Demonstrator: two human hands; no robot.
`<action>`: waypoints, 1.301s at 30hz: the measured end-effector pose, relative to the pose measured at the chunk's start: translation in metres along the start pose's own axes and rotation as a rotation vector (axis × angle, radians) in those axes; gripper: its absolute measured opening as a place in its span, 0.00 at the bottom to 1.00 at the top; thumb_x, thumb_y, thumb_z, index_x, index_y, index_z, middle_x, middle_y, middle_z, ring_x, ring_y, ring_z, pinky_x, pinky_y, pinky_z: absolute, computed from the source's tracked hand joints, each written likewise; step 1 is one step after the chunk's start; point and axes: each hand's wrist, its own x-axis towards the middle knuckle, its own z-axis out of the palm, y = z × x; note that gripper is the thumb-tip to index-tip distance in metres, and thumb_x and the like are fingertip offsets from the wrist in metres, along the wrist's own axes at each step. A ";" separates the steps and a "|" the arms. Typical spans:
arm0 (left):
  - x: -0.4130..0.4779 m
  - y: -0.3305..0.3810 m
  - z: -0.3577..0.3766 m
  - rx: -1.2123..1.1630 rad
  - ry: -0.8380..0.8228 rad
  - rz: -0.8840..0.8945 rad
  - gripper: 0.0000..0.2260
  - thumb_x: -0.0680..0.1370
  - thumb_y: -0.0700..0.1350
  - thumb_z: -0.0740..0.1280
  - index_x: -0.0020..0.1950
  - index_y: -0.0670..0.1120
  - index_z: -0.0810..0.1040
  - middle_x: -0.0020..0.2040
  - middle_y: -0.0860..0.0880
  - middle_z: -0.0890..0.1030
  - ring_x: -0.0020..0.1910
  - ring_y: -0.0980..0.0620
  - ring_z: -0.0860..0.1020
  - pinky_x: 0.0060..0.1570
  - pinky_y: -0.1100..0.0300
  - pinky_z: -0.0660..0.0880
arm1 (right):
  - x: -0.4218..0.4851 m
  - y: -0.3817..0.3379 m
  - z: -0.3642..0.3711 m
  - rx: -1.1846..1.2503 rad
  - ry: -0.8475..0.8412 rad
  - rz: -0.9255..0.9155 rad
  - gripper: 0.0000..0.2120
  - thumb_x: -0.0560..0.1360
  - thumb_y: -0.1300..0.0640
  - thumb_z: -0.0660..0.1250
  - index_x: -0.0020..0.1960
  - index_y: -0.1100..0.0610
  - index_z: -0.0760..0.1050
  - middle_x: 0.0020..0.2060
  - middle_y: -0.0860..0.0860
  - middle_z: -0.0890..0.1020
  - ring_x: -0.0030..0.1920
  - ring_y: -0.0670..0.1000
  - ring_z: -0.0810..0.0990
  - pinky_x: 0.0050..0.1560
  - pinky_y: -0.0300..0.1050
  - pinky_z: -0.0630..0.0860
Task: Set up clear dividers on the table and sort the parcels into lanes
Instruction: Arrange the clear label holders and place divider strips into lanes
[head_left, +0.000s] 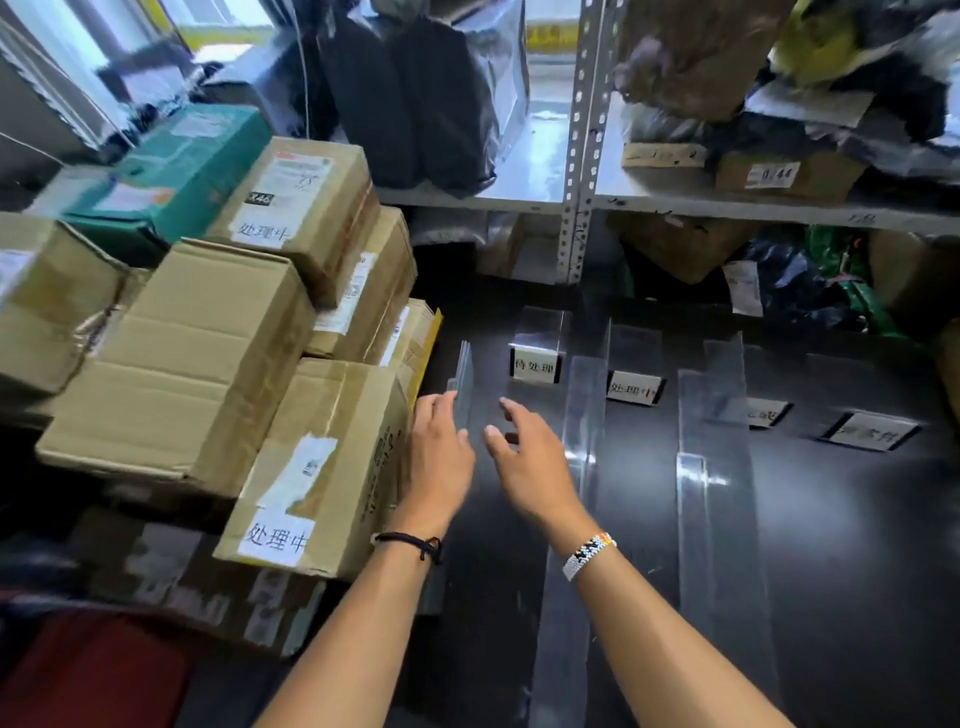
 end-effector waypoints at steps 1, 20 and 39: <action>0.001 -0.012 -0.001 0.039 -0.038 -0.002 0.24 0.81 0.35 0.67 0.78 0.40 0.70 0.73 0.42 0.71 0.71 0.43 0.72 0.71 0.54 0.66 | 0.001 0.001 0.015 0.020 -0.032 0.046 0.26 0.85 0.51 0.64 0.80 0.55 0.66 0.76 0.54 0.72 0.74 0.54 0.73 0.75 0.51 0.68; 0.004 -0.059 0.006 -0.097 -0.061 -0.221 0.13 0.83 0.36 0.62 0.67 0.39 0.78 0.63 0.39 0.81 0.63 0.39 0.77 0.53 0.57 0.67 | -0.005 0.006 0.080 -0.026 -0.143 0.259 0.27 0.82 0.52 0.67 0.79 0.53 0.67 0.68 0.58 0.79 0.65 0.59 0.79 0.64 0.57 0.78; -0.016 -0.056 0.018 0.229 -0.127 -0.102 0.15 0.80 0.36 0.64 0.67 0.38 0.74 0.59 0.36 0.82 0.55 0.36 0.82 0.46 0.47 0.77 | -0.022 -0.010 0.030 -0.270 0.066 0.274 0.04 0.76 0.64 0.59 0.43 0.60 0.67 0.44 0.60 0.78 0.45 0.65 0.78 0.39 0.50 0.70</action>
